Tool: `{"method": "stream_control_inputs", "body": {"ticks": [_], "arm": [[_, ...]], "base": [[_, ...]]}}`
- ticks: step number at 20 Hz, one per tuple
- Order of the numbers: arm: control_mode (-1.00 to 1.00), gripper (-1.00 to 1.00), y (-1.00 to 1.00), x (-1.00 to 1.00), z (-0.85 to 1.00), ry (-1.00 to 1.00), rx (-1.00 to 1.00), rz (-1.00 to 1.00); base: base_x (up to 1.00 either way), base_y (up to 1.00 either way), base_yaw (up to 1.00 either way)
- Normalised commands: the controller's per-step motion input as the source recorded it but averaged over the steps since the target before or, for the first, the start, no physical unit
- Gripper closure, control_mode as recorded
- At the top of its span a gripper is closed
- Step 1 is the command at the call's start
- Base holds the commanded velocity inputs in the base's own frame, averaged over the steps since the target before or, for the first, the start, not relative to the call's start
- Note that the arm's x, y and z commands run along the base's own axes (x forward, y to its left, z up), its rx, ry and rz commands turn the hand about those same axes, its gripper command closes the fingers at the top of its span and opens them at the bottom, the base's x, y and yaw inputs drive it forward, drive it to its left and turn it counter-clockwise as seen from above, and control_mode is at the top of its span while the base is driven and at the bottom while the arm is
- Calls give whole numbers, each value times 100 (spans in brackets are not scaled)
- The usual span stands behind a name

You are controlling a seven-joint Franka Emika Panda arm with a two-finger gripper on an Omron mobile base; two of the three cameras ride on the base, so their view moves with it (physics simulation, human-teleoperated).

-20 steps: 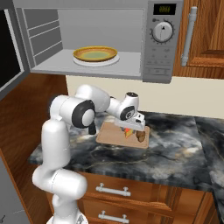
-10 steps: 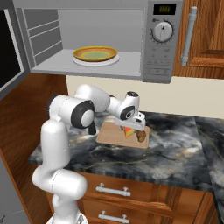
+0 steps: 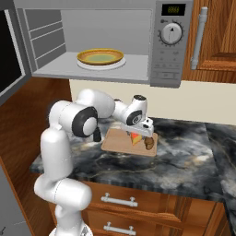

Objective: Retrieve the reheated potato from the microwave, then place the potato, cheese, and condiment on the cutting board.

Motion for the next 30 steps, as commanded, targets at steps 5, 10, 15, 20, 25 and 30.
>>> {"method": "stream_control_inputs", "body": {"ticks": [5, 10, 15, 20, 25, 30], "arm": [[-100, -100, 22, -26, 2, 0, 0, -7], [-100, -100, 26, -17, 8, 0, 0, -7], [-100, -100, 19, -28, 17, -4, 0, -5], [-100, -100, 9, -36, 23, -6, -2, -8], [-100, -100, 36, -19, 17, -9, -2, -3], [-100, -100, 45, -11, 10, -13, -1, 2]], "base": [[0, 0, 0], [0, 0, 0], [0, 0, 0], [0, 0, 0], [0, 0, 0], [0, 0, 0]]}}
